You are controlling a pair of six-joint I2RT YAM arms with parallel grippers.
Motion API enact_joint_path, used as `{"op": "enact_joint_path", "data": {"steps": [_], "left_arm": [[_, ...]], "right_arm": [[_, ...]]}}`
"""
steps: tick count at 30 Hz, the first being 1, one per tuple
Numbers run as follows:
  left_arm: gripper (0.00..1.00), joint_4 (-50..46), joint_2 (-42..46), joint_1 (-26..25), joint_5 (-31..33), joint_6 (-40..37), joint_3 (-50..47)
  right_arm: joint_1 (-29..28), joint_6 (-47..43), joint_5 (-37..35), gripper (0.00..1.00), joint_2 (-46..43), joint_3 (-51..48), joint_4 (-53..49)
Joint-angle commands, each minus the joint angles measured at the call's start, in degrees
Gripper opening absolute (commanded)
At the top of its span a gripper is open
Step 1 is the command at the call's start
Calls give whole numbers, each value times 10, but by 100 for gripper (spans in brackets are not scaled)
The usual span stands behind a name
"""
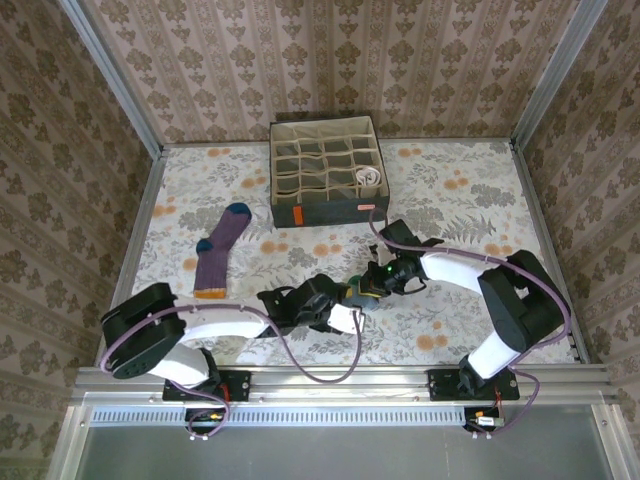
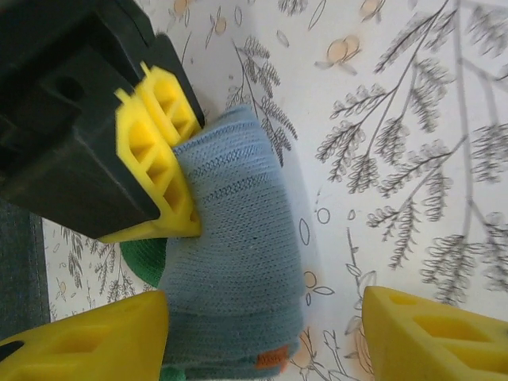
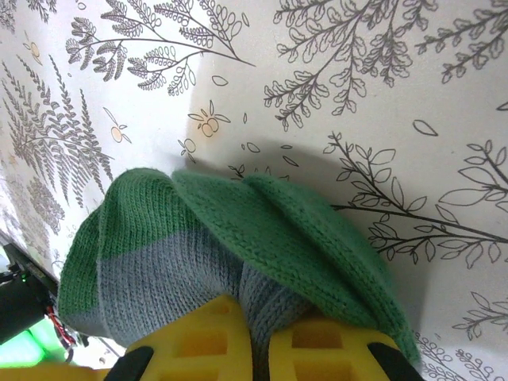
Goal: Roll the socks
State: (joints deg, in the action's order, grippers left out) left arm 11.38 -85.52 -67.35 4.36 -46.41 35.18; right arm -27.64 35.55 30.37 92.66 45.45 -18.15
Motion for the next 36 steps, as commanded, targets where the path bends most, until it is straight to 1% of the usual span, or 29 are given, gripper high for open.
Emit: {"op": "enact_joint_path", "data": {"steps": [1, 3, 6, 8, 10, 13, 16, 17, 18, 19, 20, 21, 22, 23, 25, 28, 30, 32, 34, 36], "left_arm": [[65, 58, -32, 8, 30, -3, 6], [65, 72, -47, 17, 16, 11, 10], [63, 102, -64, 41, -22, 38, 3], [59, 118, -78, 56, -38, 53, -2], [52, 131, -88, 70, -52, 71, -7], [38, 141, -88, 96, -92, 101, -18], [13, 117, -75, 111, -125, 109, -19], [6, 99, -70, 114, -134, 110, -15], [1, 76, -65, 117, -143, 110, -9], [0, 48, -60, 119, -151, 112, 0], [0, 18, -55, 122, -161, 115, 8], [0, -4, -51, 124, -171, 116, 13], [0, -24, -47, 127, -184, 119, 17], [0, -44, -44, 131, -198, 121, 21], [0, -79, -43, 132, -217, 125, 31], [0, -160, -56, 133, -239, 123, 72], [0, -235, -77, 136, -256, 115, 117], [0, -314, -104, 138, -270, 107, 167], [0, -368, -127, 138, -285, 99, 204], [0, -404, -143, 140, -301, 90, 230]], "right_arm": [[0, -2, -81, 2, 58, -40, -57], [3, -1, -64, 1, 64, -42, -51], [9, 1, -36, 1, 74, -45, -40], [16, 11, -7, 1, 78, -52, -19], [24, 25, 22, 1, 78, -60, 8], [29, 36, 54, 1, 83, -63, 28], [33, 41, 71, 3, 80, -64, 43], [33, 42, 74, 7, 71, -66, 54], [33, 45, 70, 11, 57, -67, 61], [33, 46, 55, 14, 31, -68, 64], [33, 46, 35, 21, -3, -69, 64], [33, 45, 12, 27, -32, -67, 56], [33, 38, -20, 37, -68, -60, 35], [34, 28, -49, 42, -95, -52, 11], [41, 7, -82, 48, -126, -38, -28], [49, -29, -106, 47, -167, -43, -47], [47, -39, -126, 43, -202, -67, -34], [44, -37, -162, 39, -262, -107, -9], [43, -22, -188, 38, -313, -142, 6], [43, -9, -189, 40, -343, -166, 12]]}}
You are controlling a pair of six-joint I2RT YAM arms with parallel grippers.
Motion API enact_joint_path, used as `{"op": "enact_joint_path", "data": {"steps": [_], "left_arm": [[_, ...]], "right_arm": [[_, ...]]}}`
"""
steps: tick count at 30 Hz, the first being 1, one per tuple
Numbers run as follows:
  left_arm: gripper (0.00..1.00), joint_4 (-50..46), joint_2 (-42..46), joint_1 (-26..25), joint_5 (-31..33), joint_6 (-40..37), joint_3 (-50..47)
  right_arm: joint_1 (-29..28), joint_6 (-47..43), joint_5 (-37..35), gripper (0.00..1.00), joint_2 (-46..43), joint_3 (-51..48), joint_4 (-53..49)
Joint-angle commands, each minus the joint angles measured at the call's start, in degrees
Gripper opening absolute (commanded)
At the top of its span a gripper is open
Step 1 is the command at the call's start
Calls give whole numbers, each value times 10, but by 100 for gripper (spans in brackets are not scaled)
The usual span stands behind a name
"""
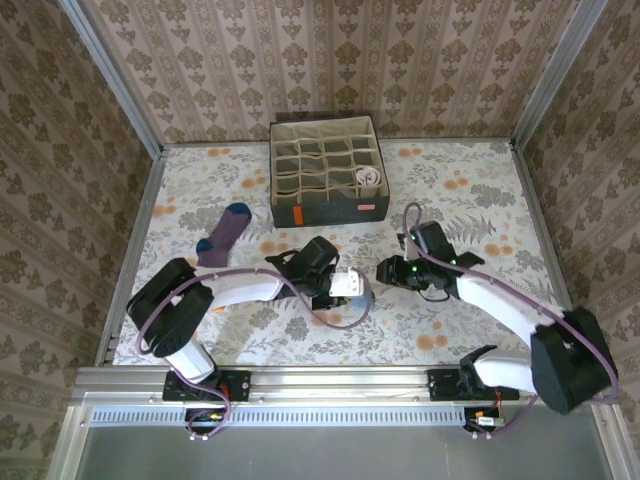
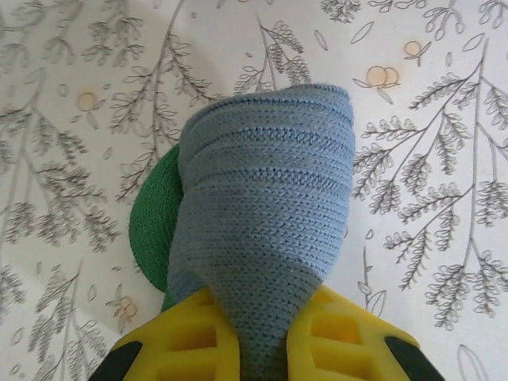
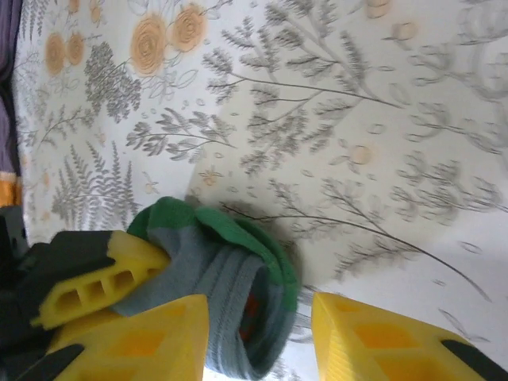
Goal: Roll the socks
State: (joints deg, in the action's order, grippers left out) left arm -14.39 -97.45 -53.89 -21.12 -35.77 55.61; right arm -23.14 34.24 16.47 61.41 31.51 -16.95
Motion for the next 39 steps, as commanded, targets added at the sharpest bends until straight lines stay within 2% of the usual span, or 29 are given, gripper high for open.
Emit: {"op": "enact_joint_path", "data": {"steps": [1, 4, 6, 10, 14, 20, 24, 27, 31, 36, 39], "left_arm": [[0, -166, -35, 5, -53, -21, 41], [0, -242, -85, 13, -80, -27, 101], [0, -301, -128, 23, -99, -24, 150], [0, -379, -198, 37, -130, -10, 228], [0, -391, -223, 44, -153, 4, 254], [0, -399, -244, 55, -176, 26, 273], [0, -411, -261, 66, -198, 42, 290], [0, -409, -272, 69, -210, 55, 299], [0, -412, -290, 69, -212, 67, 316], [0, -418, -296, 71, -212, 66, 324], [0, -425, -302, 71, -215, 62, 329]], "right_arm": [[-2, 6, -36, 40, -32, -34, 2], [-8, -8, 32, 44, -23, -48, 29], [-27, -23, 43, 46, -27, -53, 43], [-106, -91, -37, 49, -53, -18, 5], [-164, -131, -138, 49, -108, -8, -11], [-181, -182, -218, 50, -266, -50, -3], [-183, -252, -233, 52, -330, -54, 3], [-190, -327, -222, 53, -308, -24, -32], [-222, -416, -266, 55, -237, 42, -110], [-310, -534, -355, 60, -135, 83, -168], [-364, -566, -406, 64, -68, 77, -154]]}}
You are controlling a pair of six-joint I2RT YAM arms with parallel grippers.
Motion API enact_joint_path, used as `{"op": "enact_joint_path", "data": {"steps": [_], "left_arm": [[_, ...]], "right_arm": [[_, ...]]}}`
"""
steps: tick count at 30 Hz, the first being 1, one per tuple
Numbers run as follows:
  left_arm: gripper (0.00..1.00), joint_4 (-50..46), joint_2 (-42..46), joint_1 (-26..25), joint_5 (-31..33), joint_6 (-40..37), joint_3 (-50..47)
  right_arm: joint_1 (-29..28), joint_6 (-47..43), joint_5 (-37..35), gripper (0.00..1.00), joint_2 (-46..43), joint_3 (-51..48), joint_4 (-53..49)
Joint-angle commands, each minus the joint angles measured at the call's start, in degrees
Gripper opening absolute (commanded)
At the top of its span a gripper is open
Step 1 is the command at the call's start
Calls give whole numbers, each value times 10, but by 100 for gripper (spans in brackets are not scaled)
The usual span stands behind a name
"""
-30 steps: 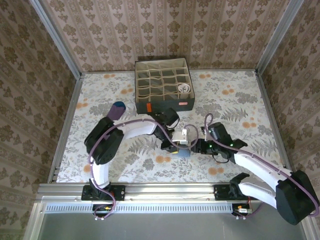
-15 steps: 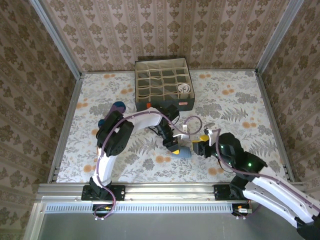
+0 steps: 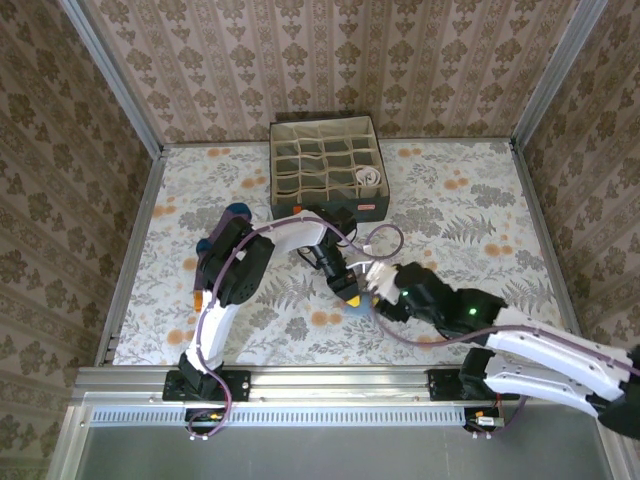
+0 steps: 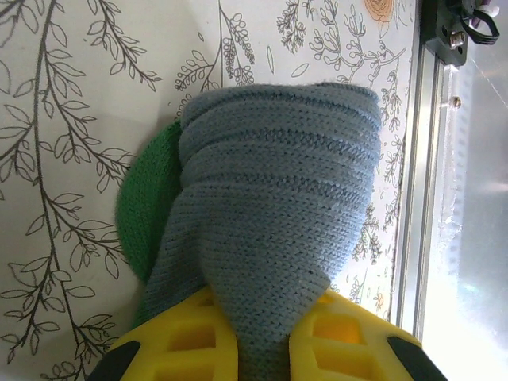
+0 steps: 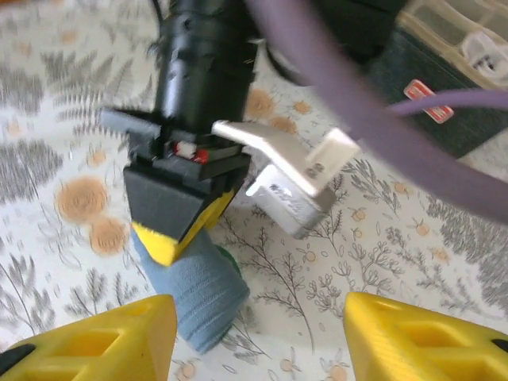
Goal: Roll the socks
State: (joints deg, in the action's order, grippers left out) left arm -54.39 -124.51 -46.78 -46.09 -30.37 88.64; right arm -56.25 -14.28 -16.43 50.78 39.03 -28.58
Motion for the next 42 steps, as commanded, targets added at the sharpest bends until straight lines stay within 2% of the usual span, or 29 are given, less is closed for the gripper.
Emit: {"op": "enact_joint_path", "data": {"steps": [1, 4, 7, 10, 22, 27, 29, 31, 33, 35, 37, 39, 42], "left_arm": [[0, -25, -32, 1, 35, 7, -1], [0, -31, -33, 3, 33, 2, 3], [0, -32, -28, 6, 31, -2, -1], [0, -30, -28, 6, 31, -8, -8], [0, -37, -34, 8, 14, -22, -8], [0, -38, -30, 9, 14, -27, -9], [0, -36, -27, 8, 13, -28, -9], [0, -26, -19, 9, 14, -27, -15], [0, -10, -6, 10, 14, -25, -25], [0, 15, 11, 16, 16, -15, -40], [0, 46, 32, 22, 14, -5, -58], [4, 83, 60, 31, 21, 3, -80], [17, 164, 119, 46, 52, 29, -124]], "right_arm": [[-47, -87, -87, 64, 58, -4, -25], [-69, -106, -117, 67, 114, -23, 52], [-68, -128, -141, 71, 159, -41, 124], [-46, -141, -121, 75, 191, -56, 183], [-6, -163, -55, 80, 277, -42, 168], [19, -176, -19, 79, 328, -35, 181], [24, -177, -20, 74, 357, -19, 179], [24, -175, -25, 62, 379, -2, 172], [25, -164, -28, 44, 394, 18, 152], [24, -154, -31, 16, 406, 36, 127], [22, -150, -30, 1, 406, 39, 123], [22, -143, -18, 0, 393, 35, 126], [23, -122, -6, 0, 364, 27, 130]]}}
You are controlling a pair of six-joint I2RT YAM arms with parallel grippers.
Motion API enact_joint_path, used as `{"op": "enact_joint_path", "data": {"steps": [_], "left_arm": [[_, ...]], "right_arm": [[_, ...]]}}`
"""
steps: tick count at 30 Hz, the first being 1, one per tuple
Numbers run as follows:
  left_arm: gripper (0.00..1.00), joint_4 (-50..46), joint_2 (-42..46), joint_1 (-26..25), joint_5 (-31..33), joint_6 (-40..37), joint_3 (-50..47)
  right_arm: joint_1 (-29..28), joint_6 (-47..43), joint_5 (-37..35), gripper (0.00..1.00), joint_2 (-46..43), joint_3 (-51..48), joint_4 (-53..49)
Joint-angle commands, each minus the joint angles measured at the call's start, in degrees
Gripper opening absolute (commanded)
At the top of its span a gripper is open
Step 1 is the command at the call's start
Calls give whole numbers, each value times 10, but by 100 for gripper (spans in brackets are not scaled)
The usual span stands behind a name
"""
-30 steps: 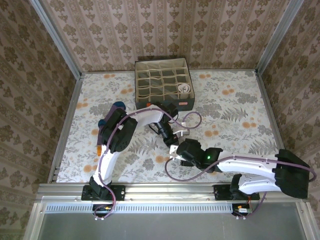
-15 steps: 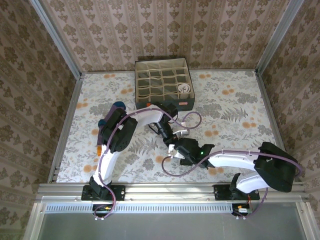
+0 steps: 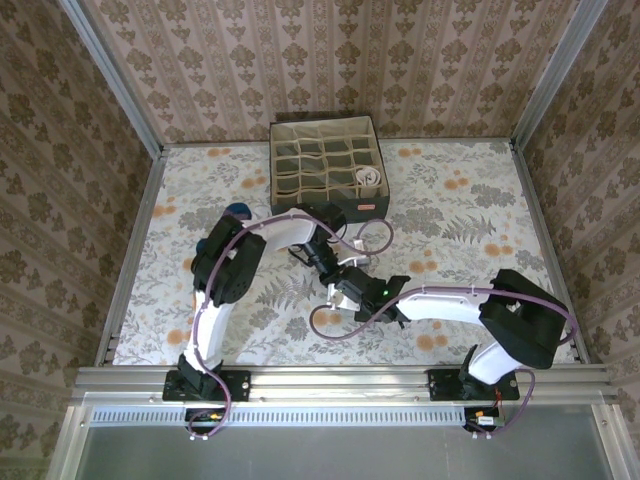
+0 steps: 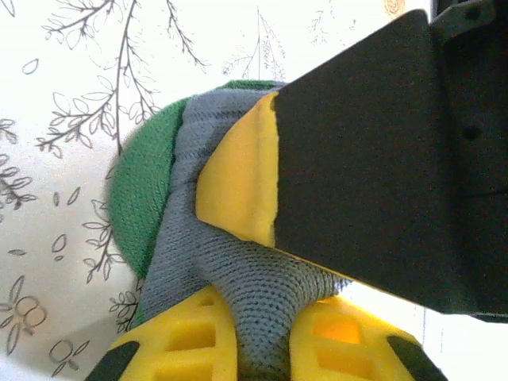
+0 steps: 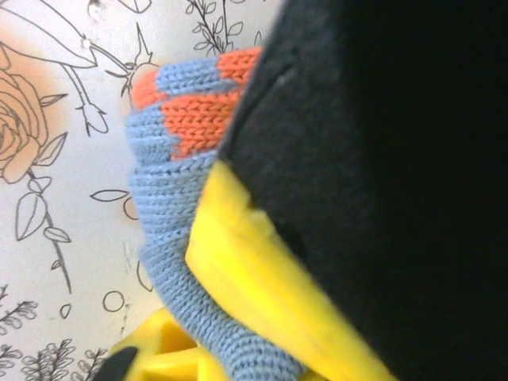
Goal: Roll the socks
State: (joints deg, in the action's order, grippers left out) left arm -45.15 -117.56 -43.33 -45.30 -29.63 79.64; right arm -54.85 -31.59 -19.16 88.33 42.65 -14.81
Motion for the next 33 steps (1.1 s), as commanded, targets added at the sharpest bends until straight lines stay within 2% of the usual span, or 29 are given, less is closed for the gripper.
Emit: {"op": "enact_joint_path", "data": {"steps": [1, 3, 4, 5, 10, 13, 16, 17, 22, 24, 33], "left_arm": [[22, 108, 73, 19, 55, 32, -52], [39, 182, 118, 33, 74, 62, -89], [96, 215, 139, 43, 76, 74, -106], [100, 243, 158, 52, 81, 86, -119], [100, 371, 253, 92, 129, 116, -196], [100, 520, 333, 116, 144, 142, -289], [100, 686, 397, 127, 201, 171, -389], [100, 712, 414, 131, 205, 170, -409], [100, 637, 442, 148, 80, 141, -398], [100, 679, 447, 148, 9, 145, -420], [96, 880, 403, 146, -163, 242, -442]], "right_arm": [[12, 62, 28, 0, -21, -10, -8], [18, 81, 38, 0, -37, -9, -15], [24, 91, 47, 0, -44, -7, -20], [30, 102, 58, 0, -52, -6, -24], [69, 141, 107, 0, -82, -2, -31], [103, 164, 155, 0, -122, 9, -38], [138, 186, 221, 0, -151, 24, -39], [152, 192, 246, 0, -158, 30, -37], [202, 218, 340, 0, -175, 60, -29], [218, 230, 387, 0, -179, 66, -17], [265, 297, 587, 0, -203, 72, 88]]}}
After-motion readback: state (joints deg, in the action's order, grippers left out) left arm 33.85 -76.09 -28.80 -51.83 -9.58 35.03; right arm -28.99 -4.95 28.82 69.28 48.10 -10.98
